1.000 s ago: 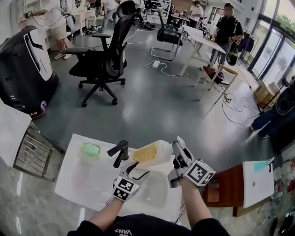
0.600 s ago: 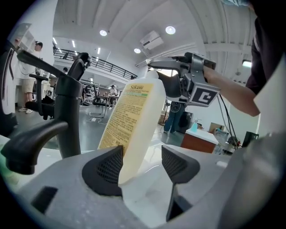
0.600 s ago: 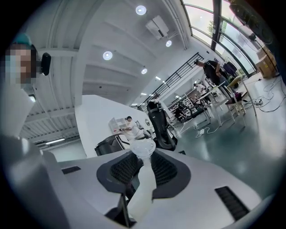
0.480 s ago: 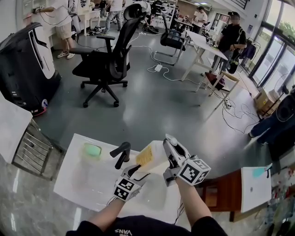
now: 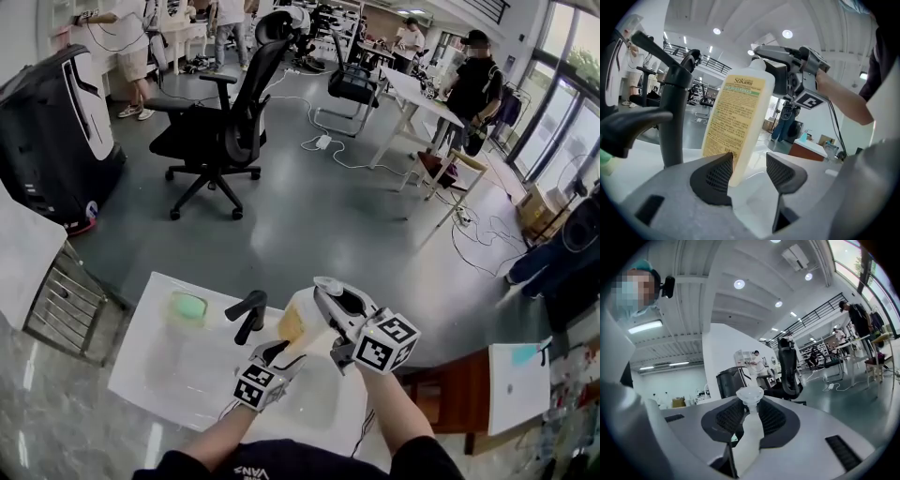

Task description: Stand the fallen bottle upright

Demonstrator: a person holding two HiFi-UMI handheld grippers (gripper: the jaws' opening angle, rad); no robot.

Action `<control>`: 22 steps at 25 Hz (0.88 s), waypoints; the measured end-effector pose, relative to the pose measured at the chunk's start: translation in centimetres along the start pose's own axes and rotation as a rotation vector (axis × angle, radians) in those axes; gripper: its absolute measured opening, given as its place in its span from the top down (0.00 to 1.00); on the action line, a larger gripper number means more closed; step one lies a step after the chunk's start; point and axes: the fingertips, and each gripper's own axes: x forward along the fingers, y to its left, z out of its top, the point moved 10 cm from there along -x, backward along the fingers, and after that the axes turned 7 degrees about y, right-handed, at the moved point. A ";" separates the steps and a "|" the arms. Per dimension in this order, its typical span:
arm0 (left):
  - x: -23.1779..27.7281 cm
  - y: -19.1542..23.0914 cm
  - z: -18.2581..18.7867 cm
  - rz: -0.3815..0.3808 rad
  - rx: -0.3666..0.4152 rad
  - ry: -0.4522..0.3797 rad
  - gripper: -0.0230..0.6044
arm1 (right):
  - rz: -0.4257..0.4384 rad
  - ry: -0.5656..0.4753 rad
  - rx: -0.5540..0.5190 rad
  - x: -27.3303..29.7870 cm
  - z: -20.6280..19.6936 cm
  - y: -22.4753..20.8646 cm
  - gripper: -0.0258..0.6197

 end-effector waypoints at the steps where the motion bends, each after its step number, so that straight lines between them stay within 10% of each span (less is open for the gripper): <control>1: 0.2 -0.1 -0.1 -0.010 -0.003 0.004 0.60 | 0.020 0.015 -0.039 0.2 0.1 0.3 0.81; 8: 1.2 -0.8 -0.5 -0.056 -0.016 0.022 0.60 | 0.093 0.039 -0.201 0.5 -0.1 0.9 0.81; 22: -1.3 0.0 -0.3 -0.024 -0.045 0.006 0.58 | 0.011 0.011 -0.073 -1.1 -2.1 0.3 0.65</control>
